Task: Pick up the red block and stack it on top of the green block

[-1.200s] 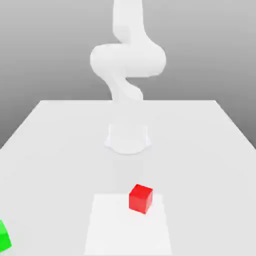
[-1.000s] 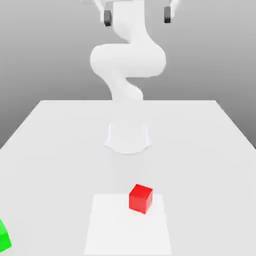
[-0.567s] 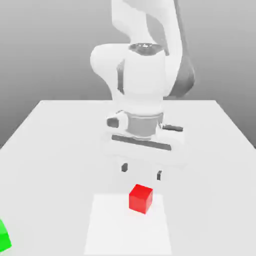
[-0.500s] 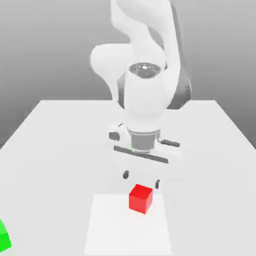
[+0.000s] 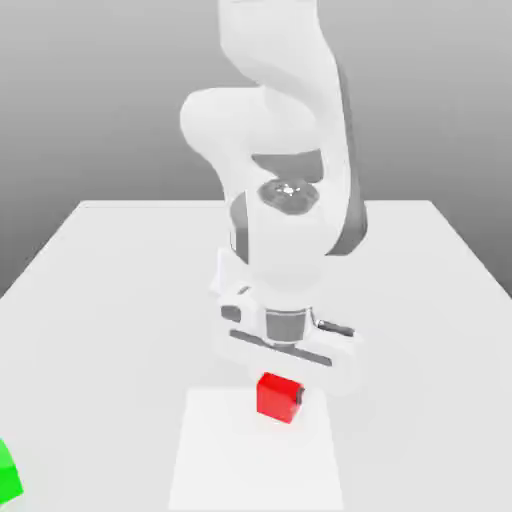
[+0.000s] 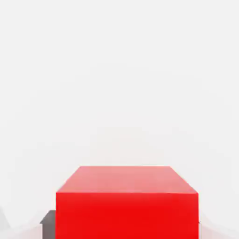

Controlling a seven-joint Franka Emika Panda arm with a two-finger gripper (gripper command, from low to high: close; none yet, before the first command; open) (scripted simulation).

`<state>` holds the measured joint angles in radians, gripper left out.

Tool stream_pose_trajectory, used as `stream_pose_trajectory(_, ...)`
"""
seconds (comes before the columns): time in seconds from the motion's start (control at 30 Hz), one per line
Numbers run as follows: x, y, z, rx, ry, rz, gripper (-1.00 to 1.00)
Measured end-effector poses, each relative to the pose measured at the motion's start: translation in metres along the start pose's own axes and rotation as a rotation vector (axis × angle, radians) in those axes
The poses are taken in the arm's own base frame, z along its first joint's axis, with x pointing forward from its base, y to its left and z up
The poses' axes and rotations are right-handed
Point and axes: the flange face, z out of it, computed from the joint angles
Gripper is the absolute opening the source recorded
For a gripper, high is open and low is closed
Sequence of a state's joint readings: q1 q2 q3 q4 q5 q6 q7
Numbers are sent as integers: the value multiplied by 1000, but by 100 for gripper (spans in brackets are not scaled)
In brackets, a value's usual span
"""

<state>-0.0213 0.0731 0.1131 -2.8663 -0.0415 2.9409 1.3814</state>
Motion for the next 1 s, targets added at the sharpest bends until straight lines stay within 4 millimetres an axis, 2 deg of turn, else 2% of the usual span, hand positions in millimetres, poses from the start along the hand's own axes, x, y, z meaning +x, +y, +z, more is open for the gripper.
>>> stream_pose_trajectory(0.1, -1, 1, -25, -1, 1, -3, -100)
stream_pose_trajectory(0.2, 35, -13, -37, 0, -4, 131, -100)
stream_pose_trajectory(0.33, 102, -34, -47, 2, -11, 356, -100)
stream_pose_trajectory(0.5, 193, -46, -57, 3, -13, 630, -100)
stream_pose_trajectory(0.6, 253, -39, -62, 2, -10, 802, -100)
stream_pose_trajectory(0.73, 338, -12, -69, 1, -4, 1042, -100)
stream_pose_trajectory(0.8, 362, -1, -56, 0, -1, 1108, -100)
stream_pose_trajectory(0.87, 368, 1, -28, 0, 0, 1125, -100)
stream_pose_trajectory(0.9, 368, 2, -15, 0, 0, 1127, 100)
stream_pose_trajectory(1.0, 368, 2, -15, 0, 0, 1127, 100)
